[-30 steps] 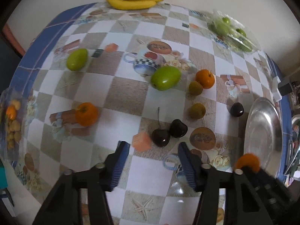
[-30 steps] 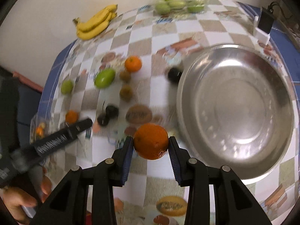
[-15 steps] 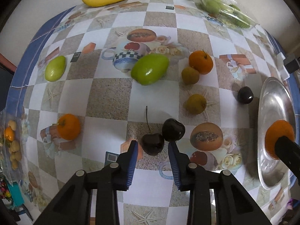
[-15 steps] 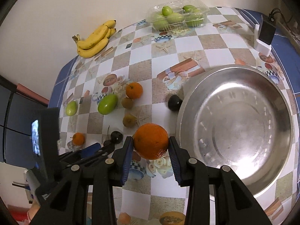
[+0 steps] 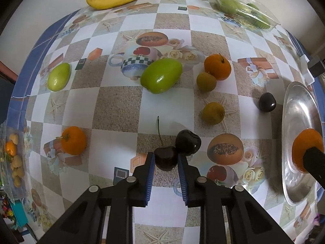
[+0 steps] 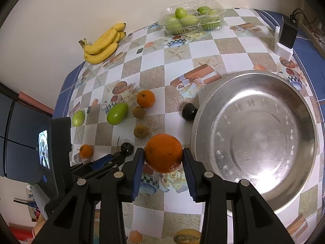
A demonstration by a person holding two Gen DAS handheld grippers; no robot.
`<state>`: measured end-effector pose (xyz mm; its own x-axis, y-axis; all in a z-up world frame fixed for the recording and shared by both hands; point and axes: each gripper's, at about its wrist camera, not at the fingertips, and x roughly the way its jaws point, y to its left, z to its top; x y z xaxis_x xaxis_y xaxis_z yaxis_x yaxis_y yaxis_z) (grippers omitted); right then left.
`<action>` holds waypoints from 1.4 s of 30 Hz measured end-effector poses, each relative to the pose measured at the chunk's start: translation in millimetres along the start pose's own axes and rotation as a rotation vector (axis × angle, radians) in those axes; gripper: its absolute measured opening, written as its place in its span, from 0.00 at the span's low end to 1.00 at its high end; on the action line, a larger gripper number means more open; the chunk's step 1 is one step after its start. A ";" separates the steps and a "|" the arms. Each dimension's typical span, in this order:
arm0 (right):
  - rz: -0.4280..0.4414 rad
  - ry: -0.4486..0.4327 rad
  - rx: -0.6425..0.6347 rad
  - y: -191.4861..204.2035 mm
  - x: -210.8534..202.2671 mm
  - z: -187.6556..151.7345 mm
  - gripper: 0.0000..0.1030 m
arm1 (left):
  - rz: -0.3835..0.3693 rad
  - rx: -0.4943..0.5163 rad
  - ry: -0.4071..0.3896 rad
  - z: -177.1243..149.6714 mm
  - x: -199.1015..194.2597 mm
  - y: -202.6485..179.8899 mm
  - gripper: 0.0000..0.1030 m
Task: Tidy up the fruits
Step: 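Lift the orange with the right gripper and carry it over the steel bowl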
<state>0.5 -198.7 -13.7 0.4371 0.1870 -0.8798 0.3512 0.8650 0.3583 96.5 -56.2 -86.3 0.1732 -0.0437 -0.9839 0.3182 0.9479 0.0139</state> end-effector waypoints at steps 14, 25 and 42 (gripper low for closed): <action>-0.013 0.003 0.014 -5.4 0.9 -0.5 0.38 | -0.007 -0.074 -0.070 -8.8 -30.4 23.8 0.23; -0.075 -0.002 0.074 -35.1 -1.9 2.0 0.38 | -0.073 -0.021 -0.149 -9.5 -64.9 -11.2 0.23; -0.237 -0.046 0.282 -127.0 -28.3 1.6 0.39 | -0.116 0.309 -0.156 -14.6 -74.3 -155.8 0.24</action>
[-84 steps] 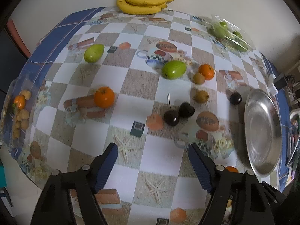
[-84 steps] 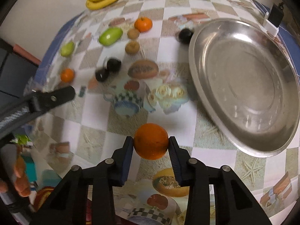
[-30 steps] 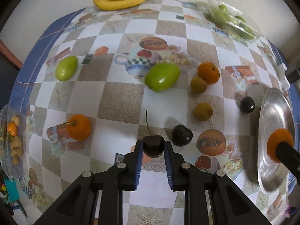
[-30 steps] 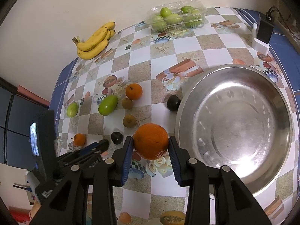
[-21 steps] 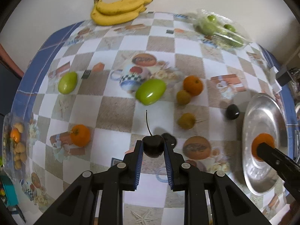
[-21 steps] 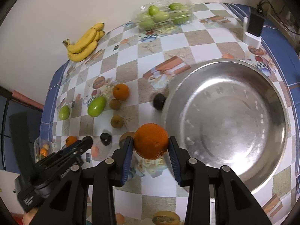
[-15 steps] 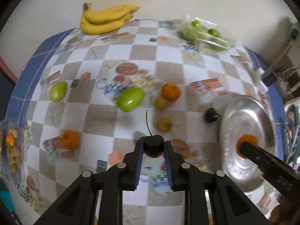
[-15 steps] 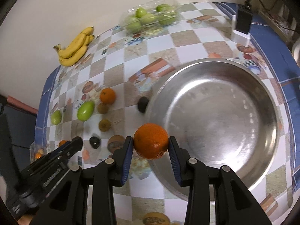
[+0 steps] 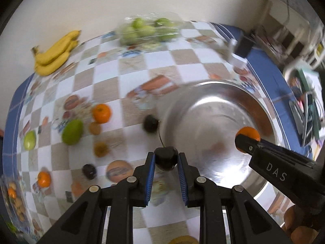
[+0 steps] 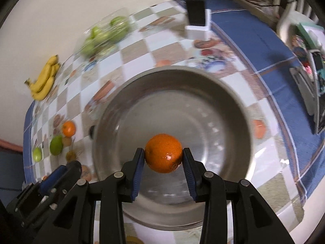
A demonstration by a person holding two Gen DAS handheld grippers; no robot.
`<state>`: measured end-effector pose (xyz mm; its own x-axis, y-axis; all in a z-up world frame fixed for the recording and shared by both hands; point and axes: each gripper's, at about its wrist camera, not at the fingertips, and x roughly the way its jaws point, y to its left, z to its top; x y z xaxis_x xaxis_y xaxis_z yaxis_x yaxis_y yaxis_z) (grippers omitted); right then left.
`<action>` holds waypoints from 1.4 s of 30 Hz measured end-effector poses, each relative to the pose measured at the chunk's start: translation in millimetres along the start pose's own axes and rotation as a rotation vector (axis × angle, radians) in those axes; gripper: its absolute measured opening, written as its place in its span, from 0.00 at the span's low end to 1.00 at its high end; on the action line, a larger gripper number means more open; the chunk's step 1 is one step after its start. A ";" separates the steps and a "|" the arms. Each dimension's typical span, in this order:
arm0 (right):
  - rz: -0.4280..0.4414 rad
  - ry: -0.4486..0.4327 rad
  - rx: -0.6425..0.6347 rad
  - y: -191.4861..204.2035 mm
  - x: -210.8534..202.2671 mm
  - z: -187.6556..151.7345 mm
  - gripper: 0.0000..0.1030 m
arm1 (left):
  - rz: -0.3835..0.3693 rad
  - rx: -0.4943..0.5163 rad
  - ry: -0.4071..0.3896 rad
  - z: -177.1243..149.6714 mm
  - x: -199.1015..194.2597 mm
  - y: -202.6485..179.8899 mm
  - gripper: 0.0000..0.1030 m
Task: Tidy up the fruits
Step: 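Lift the orange with the right gripper and carry it over the steel bowl, then lower the orange into the bowl and open the right gripper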
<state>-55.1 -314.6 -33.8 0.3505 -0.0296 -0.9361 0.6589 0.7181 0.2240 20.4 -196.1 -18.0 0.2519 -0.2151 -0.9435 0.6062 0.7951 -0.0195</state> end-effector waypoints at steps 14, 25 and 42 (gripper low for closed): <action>-0.040 -0.001 0.032 -12.2 2.0 3.1 0.39 | 0.003 0.088 0.015 4.5 27.2 -36.3 0.24; -0.063 0.037 0.034 -13.2 15.4 3.5 0.39 | 0.002 0.067 0.045 0.6 40.6 -33.5 0.25; -0.066 0.001 0.008 -8.3 8.4 5.1 0.47 | -0.009 0.041 0.044 4.5 35.4 -29.3 0.39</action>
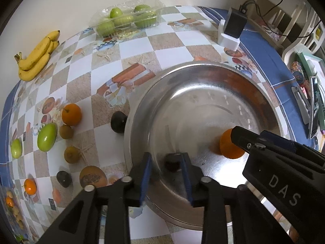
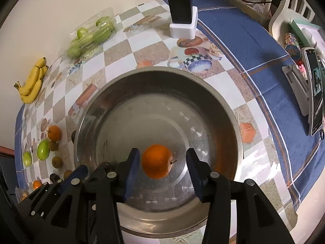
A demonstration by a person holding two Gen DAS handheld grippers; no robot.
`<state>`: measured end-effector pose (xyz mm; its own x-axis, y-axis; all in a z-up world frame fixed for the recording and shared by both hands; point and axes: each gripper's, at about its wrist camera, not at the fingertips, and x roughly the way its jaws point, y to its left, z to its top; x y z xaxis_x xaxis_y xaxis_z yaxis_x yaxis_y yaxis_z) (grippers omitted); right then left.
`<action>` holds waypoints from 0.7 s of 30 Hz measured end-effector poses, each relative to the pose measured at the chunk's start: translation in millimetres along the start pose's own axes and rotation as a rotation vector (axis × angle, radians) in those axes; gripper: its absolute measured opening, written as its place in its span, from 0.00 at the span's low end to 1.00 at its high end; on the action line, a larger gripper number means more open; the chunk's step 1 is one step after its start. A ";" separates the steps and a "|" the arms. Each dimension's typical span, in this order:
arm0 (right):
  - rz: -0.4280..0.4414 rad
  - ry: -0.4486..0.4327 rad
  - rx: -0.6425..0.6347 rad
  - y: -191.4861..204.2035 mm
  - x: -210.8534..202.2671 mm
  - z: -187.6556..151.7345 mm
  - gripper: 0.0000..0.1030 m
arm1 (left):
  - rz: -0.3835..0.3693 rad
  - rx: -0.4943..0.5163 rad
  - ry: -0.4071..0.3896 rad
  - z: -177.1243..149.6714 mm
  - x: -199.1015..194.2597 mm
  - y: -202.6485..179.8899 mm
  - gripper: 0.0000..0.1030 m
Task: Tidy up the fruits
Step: 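Lower the orange into the bowl and open the right gripper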
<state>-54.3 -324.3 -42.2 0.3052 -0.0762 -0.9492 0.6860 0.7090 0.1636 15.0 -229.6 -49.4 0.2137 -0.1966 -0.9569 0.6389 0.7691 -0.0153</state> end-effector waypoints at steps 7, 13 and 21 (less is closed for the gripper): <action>-0.004 -0.009 0.003 -1.7 -3.8 0.2 0.48 | 0.007 -0.022 -0.019 2.4 -6.8 5.3 0.41; -0.011 -0.003 0.000 -1.5 -2.0 -0.4 0.47 | 0.067 -0.114 -0.022 3.6 -9.5 31.3 0.49; -0.013 0.009 -0.031 8.8 1.6 -2.7 0.49 | 0.170 -0.294 -0.022 -1.9 -13.6 87.6 0.70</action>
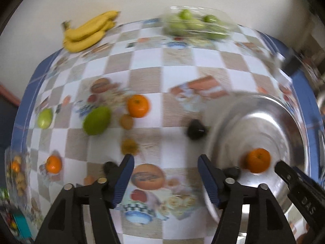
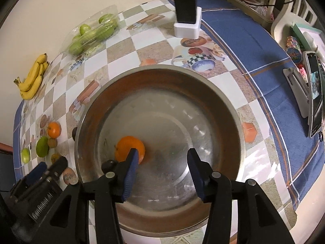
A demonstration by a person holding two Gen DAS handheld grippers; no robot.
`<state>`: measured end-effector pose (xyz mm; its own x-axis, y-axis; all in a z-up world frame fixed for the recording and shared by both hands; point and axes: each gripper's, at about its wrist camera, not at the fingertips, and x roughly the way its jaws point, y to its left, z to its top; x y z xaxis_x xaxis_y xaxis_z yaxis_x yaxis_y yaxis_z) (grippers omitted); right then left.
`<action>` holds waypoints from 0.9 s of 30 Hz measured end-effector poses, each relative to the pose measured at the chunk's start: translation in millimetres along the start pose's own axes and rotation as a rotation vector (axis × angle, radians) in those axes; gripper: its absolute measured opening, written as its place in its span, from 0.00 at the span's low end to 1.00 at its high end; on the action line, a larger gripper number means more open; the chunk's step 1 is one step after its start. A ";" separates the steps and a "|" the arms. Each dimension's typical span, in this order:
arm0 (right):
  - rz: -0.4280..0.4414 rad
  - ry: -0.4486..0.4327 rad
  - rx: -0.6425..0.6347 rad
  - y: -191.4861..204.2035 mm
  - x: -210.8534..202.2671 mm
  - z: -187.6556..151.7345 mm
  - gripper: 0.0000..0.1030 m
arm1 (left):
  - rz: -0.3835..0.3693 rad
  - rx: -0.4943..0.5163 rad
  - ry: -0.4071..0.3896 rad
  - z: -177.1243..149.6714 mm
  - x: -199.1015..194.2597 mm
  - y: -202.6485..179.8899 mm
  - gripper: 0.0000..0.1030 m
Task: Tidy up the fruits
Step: 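Lower the orange into the bowl and open the right gripper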
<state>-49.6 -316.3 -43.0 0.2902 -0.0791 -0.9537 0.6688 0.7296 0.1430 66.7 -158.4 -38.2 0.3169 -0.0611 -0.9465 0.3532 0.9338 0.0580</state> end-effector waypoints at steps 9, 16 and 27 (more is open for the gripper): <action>0.014 0.008 -0.043 15.7 1.5 -3.5 0.49 | 0.022 -0.144 0.008 2.3 5.3 44.8 0.80; 0.009 0.001 -0.067 21.2 2.2 -4.3 0.68 | 0.063 -0.186 0.011 2.0 8.8 58.6 1.00; 0.013 -0.032 -0.107 30.7 3.9 -6.8 0.96 | 0.078 -0.175 -0.022 0.7 9.2 68.5 1.00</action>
<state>-32.6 -289.6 -44.2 0.3210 -0.0895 -0.9428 0.5885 0.7989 0.1245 94.3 -95.2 -42.8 0.3567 0.0076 -0.9342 0.1687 0.9830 0.0724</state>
